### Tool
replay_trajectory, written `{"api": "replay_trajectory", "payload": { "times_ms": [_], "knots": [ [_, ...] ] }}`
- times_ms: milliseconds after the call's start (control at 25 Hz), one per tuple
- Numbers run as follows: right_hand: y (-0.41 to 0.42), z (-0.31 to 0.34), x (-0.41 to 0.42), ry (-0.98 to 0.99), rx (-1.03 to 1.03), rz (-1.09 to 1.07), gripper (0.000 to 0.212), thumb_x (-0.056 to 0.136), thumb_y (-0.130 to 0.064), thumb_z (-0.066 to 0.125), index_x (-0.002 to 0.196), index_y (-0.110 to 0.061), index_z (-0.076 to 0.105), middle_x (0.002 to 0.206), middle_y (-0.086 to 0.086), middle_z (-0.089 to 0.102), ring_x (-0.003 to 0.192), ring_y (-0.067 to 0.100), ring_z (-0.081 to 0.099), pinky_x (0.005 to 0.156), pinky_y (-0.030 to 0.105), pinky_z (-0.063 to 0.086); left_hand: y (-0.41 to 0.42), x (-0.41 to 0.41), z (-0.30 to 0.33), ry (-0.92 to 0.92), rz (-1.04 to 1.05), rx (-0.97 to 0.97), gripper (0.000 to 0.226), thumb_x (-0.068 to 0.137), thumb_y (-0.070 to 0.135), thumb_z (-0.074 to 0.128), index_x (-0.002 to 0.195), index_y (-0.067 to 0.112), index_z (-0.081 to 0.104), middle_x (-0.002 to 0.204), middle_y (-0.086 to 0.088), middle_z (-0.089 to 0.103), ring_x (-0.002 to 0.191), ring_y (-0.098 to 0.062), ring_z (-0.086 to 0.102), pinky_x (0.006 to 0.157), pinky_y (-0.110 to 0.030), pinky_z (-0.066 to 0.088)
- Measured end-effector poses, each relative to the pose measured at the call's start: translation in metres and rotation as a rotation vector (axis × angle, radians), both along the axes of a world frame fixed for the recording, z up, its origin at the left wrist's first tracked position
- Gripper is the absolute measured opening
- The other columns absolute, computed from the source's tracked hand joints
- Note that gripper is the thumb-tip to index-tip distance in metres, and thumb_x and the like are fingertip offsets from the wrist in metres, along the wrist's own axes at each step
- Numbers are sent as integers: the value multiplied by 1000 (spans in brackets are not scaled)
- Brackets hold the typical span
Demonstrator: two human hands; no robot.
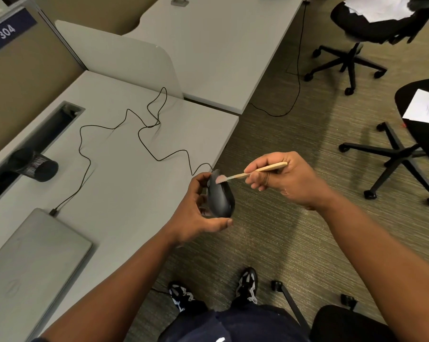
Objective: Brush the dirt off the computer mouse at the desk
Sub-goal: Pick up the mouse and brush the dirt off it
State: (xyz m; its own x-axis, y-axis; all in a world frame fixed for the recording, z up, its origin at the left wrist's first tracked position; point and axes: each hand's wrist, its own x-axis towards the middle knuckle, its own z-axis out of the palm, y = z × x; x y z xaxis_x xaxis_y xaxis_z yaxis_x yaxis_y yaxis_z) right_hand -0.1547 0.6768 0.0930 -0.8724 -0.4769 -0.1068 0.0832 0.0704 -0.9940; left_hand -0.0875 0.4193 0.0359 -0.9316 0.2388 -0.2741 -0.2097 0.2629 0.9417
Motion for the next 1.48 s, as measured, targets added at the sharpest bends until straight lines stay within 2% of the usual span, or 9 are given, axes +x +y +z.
{"api": "replay_trajectory", "payload": {
  "times_ms": [240, 440, 600, 760, 800, 880, 960, 1240, 1480],
  "knots": [
    [12, 6, -2, -51, 12, 143, 21, 84, -16, 75, 101, -4, 76, 91, 21, 78, 80, 24, 74, 70, 28, 61, -2, 0, -1, -5, 41, 9, 108, 56, 40, 99, 141, 56, 34, 147, 21, 46, 125, -19, 62, 101, -42, 60],
    [26, 10, -10, -73, 122, 220, 19, 86, -14, 77, 101, -2, 77, 92, 26, 76, 82, 30, 70, 73, 32, 60, -3, 1, -5, -18, 18, -6, 113, 58, 37, 99, 148, 50, 32, 150, 19, 43, 127, -22, 61, 99, -40, 61],
    [24, 8, -11, -36, 92, 58, 8, 92, -9, 74, 99, -6, 77, 90, 29, 72, 80, 29, 65, 74, 38, 55, -5, 0, -8, -43, 0, 6, 114, 63, 26, 100, 150, 48, 31, 151, 16, 42, 129, -23, 60, 95, -37, 62],
    [7, -2, -4, -5, 111, -59, 14, 93, -18, 76, 107, -19, 77, 96, 23, 75, 83, 35, 66, 79, 57, 55, -3, -3, -8, -57, -31, 4, 116, 65, 22, 99, 153, 44, 28, 154, 14, 40, 132, -23, 58, 100, -40, 61],
    [5, -3, -3, -5, 135, -45, 14, 93, -19, 77, 106, -22, 77, 96, 23, 74, 81, 35, 63, 73, 55, 54, -4, -4, -7, -59, -27, 5, 115, 65, 22, 99, 153, 44, 29, 154, 15, 41, 131, -23, 58, 100, -40, 61],
    [4, 1, -2, -19, 179, -6, 14, 91, -17, 78, 104, -23, 79, 94, 22, 74, 72, 27, 58, 62, 39, 48, -4, -5, -6, -52, -11, 5, 114, 64, 23, 100, 152, 46, 31, 153, 16, 42, 130, -23, 60, 100, -41, 61],
    [8, 7, -2, -34, 199, 34, 15, 89, -13, 79, 101, -21, 81, 94, 22, 74, 70, 21, 56, 59, 29, 43, -5, -6, -5, -44, 5, 0, 112, 64, 25, 100, 150, 47, 32, 153, 17, 43, 127, -25, 62, 100, -43, 61],
    [18, 19, -4, -45, 175, 259, 18, 90, -3, 75, 100, -15, 82, 94, 33, 68, 76, 29, 53, 63, 31, 40, -4, -4, -4, -42, 42, -25, 108, 56, 39, 100, 140, 59, 35, 156, 15, 40, 123, -26, 65, 103, -46, 60],
    [18, 19, -5, -9, 199, 343, 21, 91, 0, 73, 100, -16, 83, 93, 34, 63, 71, 28, 49, 59, 28, 39, -3, -3, -5, -57, 103, 1, 100, 61, 29, 98, 136, 56, 38, 153, 15, 43, 124, -27, 65, 99, -40, 62]
  ]
}}
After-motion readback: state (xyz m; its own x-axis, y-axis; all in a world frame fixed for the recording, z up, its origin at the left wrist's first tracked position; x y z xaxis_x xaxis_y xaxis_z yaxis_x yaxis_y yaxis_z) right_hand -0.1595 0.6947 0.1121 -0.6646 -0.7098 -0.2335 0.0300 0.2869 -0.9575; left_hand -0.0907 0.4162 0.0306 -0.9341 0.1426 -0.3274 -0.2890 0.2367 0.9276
